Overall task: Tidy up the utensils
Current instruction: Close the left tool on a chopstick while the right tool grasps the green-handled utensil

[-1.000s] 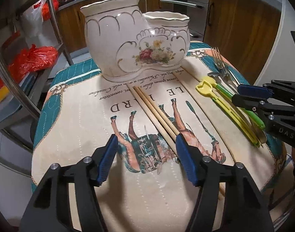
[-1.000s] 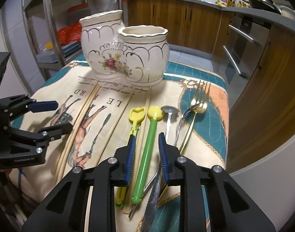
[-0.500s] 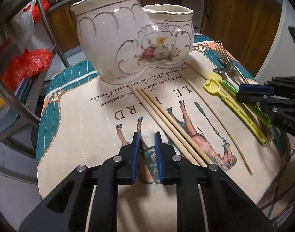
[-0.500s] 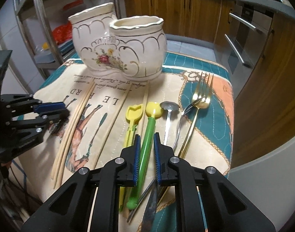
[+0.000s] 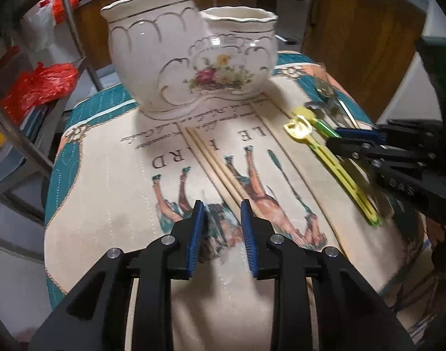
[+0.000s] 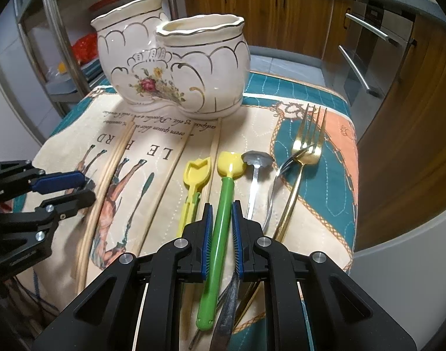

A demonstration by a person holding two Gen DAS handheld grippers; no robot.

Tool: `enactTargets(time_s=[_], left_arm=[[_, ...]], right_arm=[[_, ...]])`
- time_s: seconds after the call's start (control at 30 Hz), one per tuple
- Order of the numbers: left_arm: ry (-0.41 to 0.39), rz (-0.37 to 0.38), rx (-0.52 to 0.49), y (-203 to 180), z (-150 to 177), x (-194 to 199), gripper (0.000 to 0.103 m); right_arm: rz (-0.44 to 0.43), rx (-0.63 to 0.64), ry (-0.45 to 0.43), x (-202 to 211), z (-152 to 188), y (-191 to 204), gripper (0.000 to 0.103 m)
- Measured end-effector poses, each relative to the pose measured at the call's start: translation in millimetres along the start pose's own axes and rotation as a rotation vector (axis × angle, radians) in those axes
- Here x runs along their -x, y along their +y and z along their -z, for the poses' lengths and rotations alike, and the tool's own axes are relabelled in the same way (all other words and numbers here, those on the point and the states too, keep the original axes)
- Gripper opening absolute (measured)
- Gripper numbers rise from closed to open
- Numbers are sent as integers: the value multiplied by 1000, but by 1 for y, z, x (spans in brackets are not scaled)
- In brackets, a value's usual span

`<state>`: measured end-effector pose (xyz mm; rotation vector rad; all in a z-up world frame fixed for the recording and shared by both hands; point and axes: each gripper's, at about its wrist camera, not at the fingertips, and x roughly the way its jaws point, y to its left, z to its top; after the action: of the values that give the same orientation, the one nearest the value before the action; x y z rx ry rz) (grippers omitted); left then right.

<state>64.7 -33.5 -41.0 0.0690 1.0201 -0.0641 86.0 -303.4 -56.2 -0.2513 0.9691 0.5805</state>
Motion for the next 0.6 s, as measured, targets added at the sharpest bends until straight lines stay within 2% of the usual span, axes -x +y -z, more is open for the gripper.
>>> enactTargets(time_s=[0.13, 0.17, 0.27, 0.43, 0.6], left_arm=[[7, -56, 38, 6, -5, -3, 26], [34, -59, 54, 8, -4, -6, 26], [48, -58, 98, 8, -4, -4, 26], [15, -59, 159, 11, -6, 7, 26], [37, -55, 124, -5, -7, 3, 26]], right_arm=[[-16, 3, -2, 0, 0, -1, 15], [-20, 6, -2, 1, 1, -1, 15], [-28, 6, -6, 2, 1, -3, 15], [-44, 9, -15, 3, 3, -1, 15], [-46, 15, -21, 2, 3, 0, 14]])
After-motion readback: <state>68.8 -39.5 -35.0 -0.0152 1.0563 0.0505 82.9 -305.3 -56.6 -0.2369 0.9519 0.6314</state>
